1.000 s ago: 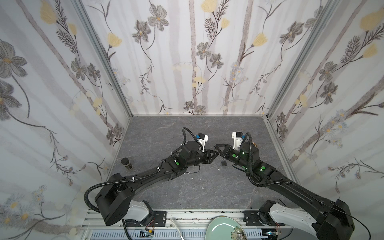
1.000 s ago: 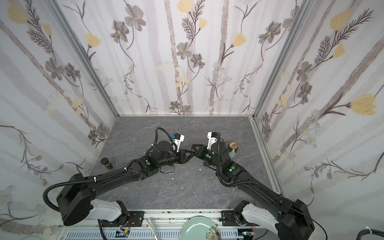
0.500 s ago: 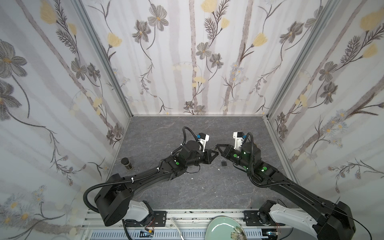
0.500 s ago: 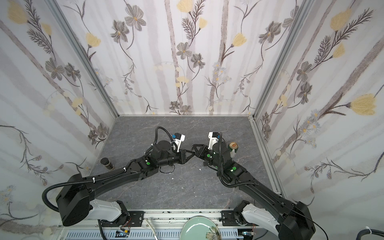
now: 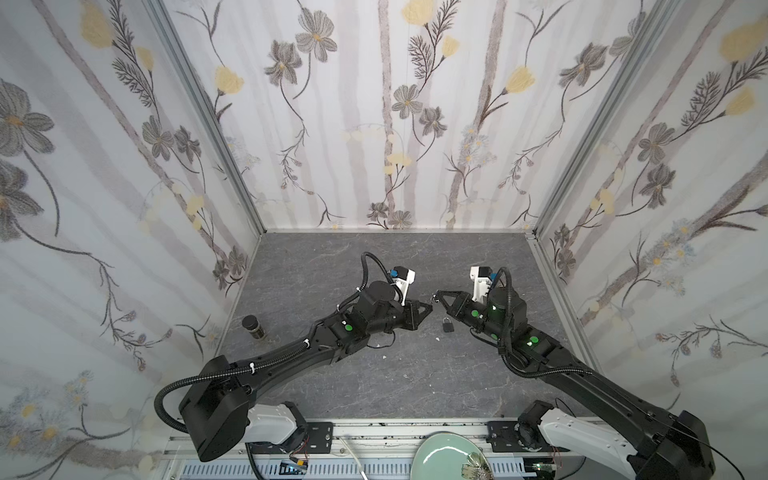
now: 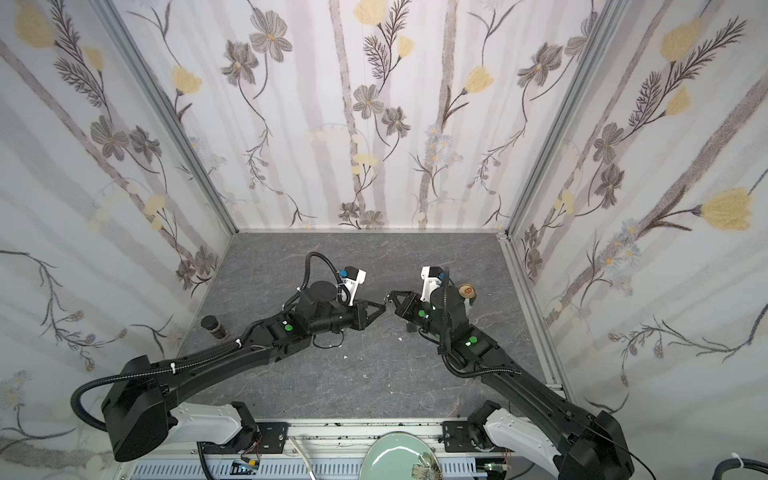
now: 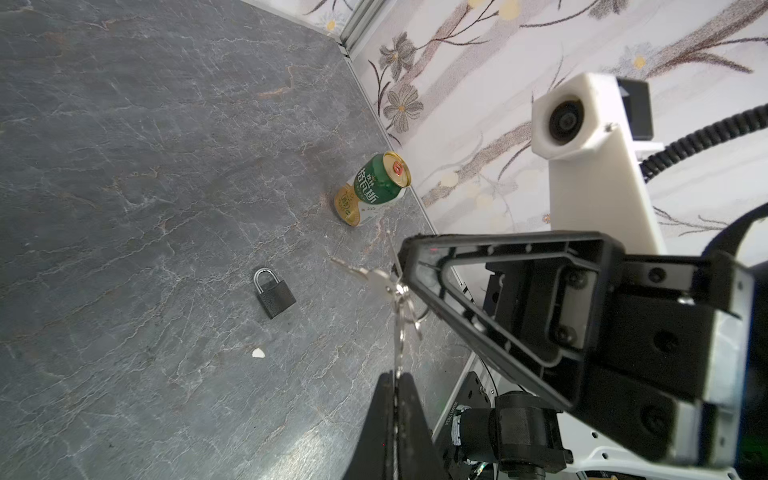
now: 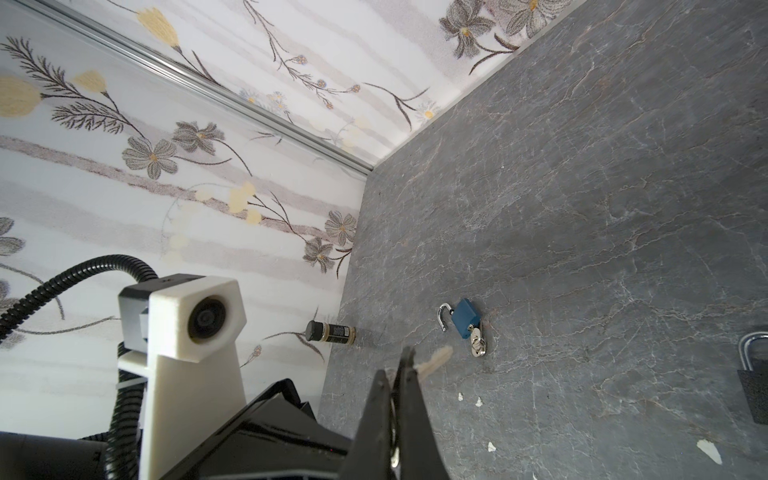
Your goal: Unlock with the key
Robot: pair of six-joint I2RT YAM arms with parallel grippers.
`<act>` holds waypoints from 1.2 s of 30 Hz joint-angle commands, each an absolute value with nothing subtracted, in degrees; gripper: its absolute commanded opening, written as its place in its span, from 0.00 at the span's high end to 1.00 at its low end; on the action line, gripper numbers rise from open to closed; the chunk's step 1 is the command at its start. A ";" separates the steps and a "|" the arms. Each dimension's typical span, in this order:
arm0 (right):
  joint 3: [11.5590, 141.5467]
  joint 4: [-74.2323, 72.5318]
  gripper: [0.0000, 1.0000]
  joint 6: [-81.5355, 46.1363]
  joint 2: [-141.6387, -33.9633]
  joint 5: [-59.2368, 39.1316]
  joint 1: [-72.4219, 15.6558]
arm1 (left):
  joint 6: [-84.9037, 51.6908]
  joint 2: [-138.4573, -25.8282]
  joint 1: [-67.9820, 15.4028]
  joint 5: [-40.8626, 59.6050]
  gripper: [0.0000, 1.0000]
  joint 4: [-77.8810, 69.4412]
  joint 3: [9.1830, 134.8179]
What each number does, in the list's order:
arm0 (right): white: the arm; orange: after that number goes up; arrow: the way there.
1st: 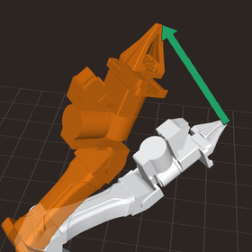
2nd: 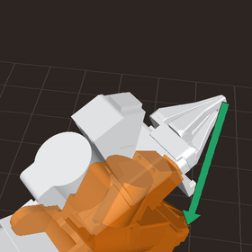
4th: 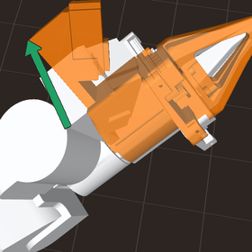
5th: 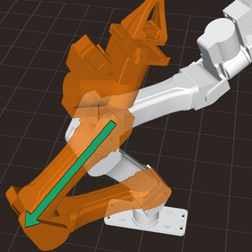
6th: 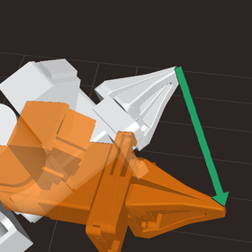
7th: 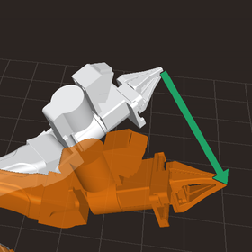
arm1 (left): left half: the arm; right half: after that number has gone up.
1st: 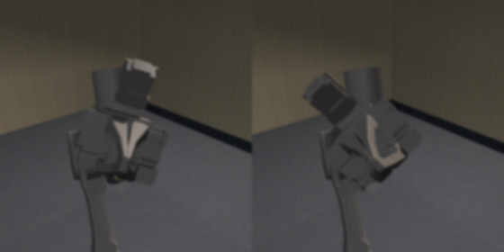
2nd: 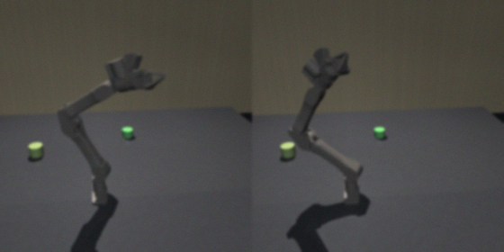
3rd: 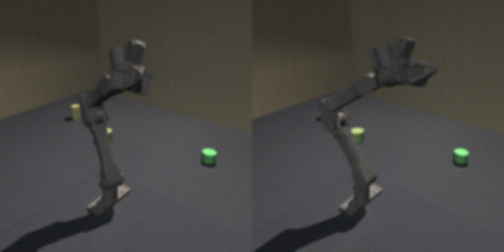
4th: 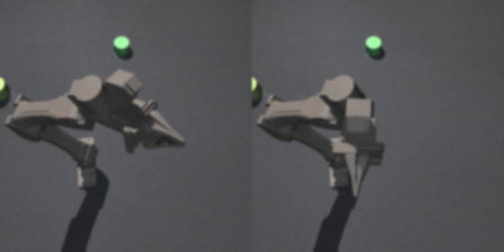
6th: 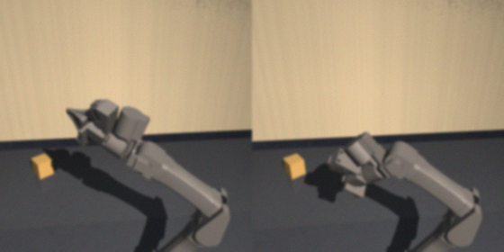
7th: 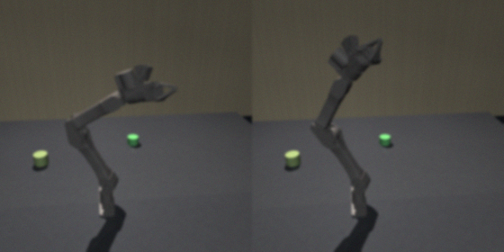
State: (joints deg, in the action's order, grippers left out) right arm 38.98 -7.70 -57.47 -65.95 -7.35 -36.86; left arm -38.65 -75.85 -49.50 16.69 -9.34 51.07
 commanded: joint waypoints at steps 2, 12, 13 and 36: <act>38.76 -10.46 1.00 -57.30 -65.58 -4.83 -36.62 | -37.44 -75.41 -49.20 15.67 1.00 -5.98 50.82; 36.37 -10.19 0.78 -55.06 -64.79 -6.76 -34.80 | -37.05 -75.12 -46.27 18.00 1.00 -0.42 52.92; 35.87 -10.12 0.74 -54.73 -64.59 -6.76 -34.65 | -36.85 -75.42 -45.65 18.64 1.00 1.03 53.48; 24.06 -40.80 0.63 -48.24 -68.33 -43.20 -26.63 | -21.10 -86.12 -39.70 47.40 1.00 33.77 71.96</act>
State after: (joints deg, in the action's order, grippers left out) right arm 25.21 -27.62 -46.44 -67.59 -33.39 -26.76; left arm -23.81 -86.52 -39.79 41.67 32.32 71.13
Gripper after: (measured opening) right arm 0.364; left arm 0.051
